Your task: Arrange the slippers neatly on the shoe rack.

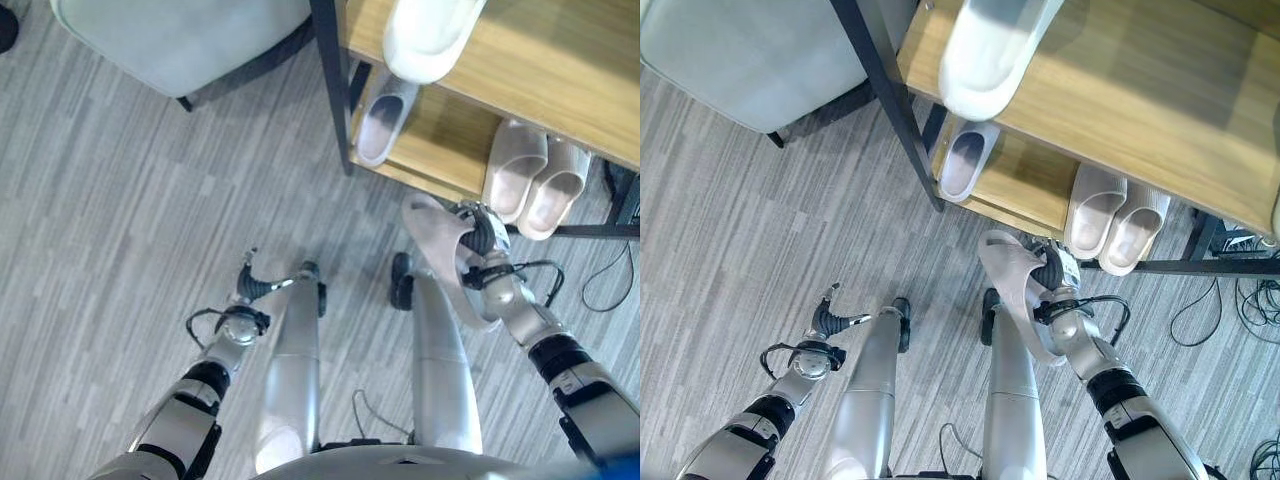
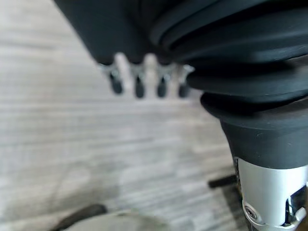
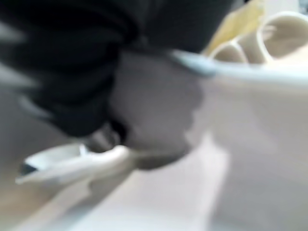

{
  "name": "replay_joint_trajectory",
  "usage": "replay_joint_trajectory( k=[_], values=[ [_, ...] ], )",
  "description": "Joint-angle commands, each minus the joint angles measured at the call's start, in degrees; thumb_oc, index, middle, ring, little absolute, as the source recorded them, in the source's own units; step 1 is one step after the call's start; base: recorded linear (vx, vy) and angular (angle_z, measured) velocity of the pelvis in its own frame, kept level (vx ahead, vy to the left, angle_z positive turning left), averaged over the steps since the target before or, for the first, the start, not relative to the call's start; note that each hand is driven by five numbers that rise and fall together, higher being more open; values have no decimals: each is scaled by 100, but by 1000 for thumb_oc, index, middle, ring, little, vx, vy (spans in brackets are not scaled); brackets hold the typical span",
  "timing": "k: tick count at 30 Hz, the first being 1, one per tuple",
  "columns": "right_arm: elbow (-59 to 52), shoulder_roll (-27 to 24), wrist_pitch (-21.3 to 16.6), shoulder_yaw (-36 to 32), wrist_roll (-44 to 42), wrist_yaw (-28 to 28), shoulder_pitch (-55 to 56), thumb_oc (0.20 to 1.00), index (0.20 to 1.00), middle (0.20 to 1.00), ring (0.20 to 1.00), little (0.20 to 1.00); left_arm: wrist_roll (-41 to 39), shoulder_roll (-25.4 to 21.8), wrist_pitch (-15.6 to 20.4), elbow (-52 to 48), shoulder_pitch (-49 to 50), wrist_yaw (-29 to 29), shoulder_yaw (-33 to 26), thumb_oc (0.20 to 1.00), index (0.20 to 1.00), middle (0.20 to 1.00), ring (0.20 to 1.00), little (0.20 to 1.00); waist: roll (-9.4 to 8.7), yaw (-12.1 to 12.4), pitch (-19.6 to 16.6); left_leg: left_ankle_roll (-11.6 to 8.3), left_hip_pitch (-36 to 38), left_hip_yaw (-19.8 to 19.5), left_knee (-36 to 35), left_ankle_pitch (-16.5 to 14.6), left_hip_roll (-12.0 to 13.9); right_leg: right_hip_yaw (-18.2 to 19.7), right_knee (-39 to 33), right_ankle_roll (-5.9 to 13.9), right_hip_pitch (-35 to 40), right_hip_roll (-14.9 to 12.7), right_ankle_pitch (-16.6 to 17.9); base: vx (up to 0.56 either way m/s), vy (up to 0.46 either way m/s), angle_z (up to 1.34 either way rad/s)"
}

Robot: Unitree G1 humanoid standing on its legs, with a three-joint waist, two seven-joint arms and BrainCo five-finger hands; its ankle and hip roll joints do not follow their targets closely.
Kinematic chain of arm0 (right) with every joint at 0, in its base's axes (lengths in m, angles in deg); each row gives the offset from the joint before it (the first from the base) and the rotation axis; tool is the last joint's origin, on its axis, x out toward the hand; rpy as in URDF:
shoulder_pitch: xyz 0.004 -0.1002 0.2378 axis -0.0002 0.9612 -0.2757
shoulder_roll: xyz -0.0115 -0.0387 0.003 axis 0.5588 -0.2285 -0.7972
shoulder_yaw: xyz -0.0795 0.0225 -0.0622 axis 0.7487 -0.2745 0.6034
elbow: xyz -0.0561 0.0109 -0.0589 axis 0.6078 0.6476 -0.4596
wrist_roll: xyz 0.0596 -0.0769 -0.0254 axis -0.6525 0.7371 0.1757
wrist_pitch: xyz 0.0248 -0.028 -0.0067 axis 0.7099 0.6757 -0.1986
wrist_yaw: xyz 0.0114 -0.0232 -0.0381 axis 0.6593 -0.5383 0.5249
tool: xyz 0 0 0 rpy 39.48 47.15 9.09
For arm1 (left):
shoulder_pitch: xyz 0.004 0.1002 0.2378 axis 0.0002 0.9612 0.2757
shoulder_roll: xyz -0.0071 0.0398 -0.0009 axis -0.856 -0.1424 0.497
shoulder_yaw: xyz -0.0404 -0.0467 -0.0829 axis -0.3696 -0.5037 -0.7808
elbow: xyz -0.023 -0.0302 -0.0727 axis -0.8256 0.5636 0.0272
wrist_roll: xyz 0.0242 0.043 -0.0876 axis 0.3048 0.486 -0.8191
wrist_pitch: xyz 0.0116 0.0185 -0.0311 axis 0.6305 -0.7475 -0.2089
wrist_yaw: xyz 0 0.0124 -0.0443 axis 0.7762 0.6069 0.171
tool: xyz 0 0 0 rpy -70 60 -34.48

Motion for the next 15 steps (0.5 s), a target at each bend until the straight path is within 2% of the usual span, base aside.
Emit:
replay_joint_trajectory(
  k=[1, 3, 8, 9, 12, 15],
  values=[
    [-317, -91, -37, -61, 140, -427, 349, 200, 200, 200, 200, 200, -244, -31, 115, 60, 333, 262, 69, 1000, 1000, 1000, 1000, 1000, 108, 31, -696, 133, -286, -159, -588, 371, 34, 316, -701, 436, 315, -372, 27, 0, 0, 0],
    [-399, -297, 97, 4, 291, -526, -123, 200, 200, 200, 200, 200, -455, -92, 154, -133, 338, 338, 31, 1000, 1000, 1000, 1000, 1000, 136, 22, -748, 141, -963, -172, 1, 194, -5, 490, -76, 355, -414, -318, -147, 25, -19, -6],
    [-163, -408, 252, -2, 302, -755, -688, 200, 200, 200, 200, 200, -553, -158, 166, -268, 314, 436, 94, 1000, 1000, 1000, 1000, 1000, 194, 32, -806, 170, -1590, -166, 569, 1, -39, 584, 543, 303, -1046, -286, -317, 47, 4, -6],
    [34, -383, 165, -171, -110, -920, -965, 200, 200, 200, 200, 200, -570, -207, 158, -339, 292, 500, 166, 1000, 1000, 1000, 1000, 1000, 230, 63, -823, 193, -1807, -160, 746, -57, -71, 615, 746, 289, -1273, -287, -373, 80, 17, -3],
    [195, -493, 119, -370, -417, -1053, -1195, 200, 200, 200, 200, 200, -503, -306, 155, -512, 311, 521, 250, 1000, 1000, 1000, 1000, 1000, 271, 105, -861, 224, -2067, -151, 963, -122, -118, 640, 963, 293, -1525, -284, -433, 57, 8, 2],
    [875, -974, 85, -437, -1201, -1146, -1996, 200, 200, 200, 200, 200, -515, -571, 152, -939, 415, 565, 404, 1000, 1000, 1000, 1000, 1000, 354, 250, -900, 237, -2508, -143, 1344, -195, -212, 742, 1360, 295, -1976, -295, -509, 58, 20, 8]
  ],
)
